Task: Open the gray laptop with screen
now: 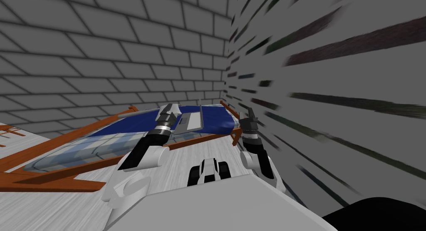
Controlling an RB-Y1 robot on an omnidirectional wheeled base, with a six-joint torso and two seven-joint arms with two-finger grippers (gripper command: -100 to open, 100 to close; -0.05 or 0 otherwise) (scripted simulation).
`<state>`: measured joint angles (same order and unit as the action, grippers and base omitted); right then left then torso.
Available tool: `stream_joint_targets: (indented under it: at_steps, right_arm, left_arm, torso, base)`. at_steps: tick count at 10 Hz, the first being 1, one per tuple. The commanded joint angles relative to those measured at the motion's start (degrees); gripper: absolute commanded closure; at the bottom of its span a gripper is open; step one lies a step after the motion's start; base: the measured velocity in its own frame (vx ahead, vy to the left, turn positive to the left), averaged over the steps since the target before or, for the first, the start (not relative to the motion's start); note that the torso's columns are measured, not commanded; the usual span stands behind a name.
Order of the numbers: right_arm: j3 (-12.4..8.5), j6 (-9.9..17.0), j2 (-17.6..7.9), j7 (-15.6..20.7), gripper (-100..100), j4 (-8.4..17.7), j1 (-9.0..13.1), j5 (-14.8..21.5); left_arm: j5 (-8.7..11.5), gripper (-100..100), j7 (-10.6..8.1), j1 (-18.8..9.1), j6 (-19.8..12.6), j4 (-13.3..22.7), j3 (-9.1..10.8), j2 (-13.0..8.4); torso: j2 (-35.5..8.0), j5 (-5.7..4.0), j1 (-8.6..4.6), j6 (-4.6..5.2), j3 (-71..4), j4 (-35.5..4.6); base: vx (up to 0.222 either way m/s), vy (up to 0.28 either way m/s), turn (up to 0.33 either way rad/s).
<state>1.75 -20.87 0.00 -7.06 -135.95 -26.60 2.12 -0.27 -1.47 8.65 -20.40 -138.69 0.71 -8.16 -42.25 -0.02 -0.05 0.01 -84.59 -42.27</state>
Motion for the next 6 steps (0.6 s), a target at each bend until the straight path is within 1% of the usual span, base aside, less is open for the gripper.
stream_joint_targets:
  at_steps: [1, 2, 3, 4, 5, 6]
  right_arm:
    - [0.0, 0.0, 0.0, 0.0, 0, 0.0, 0.0, 0.0]
    - [0.0, 0.0, 0.0, 0.0, 0, 0.0, 0.0, 0.0]
    - [0.0, 0.0, 0.0, 0.0, 0, 0.0, 0.0, 0.0]
    - [0.0, 0.0, 0.0, 0.0, 0, 0.0, 0.0, 0.0]
    - [0.0, 0.0, 0.0, 0.0, 0, 0.0, 0.0, 0.0]
    - [0.0, 0.0, 0.0, 0.0, 0, 0.0, 0.0, 0.0]
  left_arm:
    - [-0.2, -100, 0.29, -1.2, -4.0, 0.1, 0.28, -0.1]
    - [-0.2, -100, 0.29, -1.2, -5.5, 0.1, 0.28, -0.1]
    - [-0.3, -100, 0.54, -2.5, -7.2, 0.2, 0.64, -0.3]
    - [-0.3, -100, 0.54, -2.5, -8.9, 0.2, 0.64, -0.3]
    - [-0.3, -100, 0.54, -2.5, -9.7, 0.2, 0.64, -0.3]
    - [-0.4, -100, 0.82, -3.7, -11.7, 0.3, 1.01, -0.5]
  torso:
    - [0.0, 0.05, 0.16, -0.01, 0.0, 0.0]
    - [0.0, 0.04, 0.08, -0.02, 0.0, 0.0]
    - [0.0, 0.02, 0.05, -0.01, 0.0, 0.0]
    - [0.0, 0.01, 0.02, -0.01, 0.0, 0.0]
    - [0.0, 0.00, 0.00, -0.01, 0.0, 0.0]
    - [0.0, 0.04, 0.13, -0.01, 0.0, 0.0]
  base:
    - [0.008, -0.061, 0.073]
    - [0.005, -0.064, 0.044]
    - [0.012, -0.066, 0.047]
    - [0.016, -0.076, 0.032]
    - [0.009, -0.041, 0.002]
    - [0.011, -0.050, 0.052]
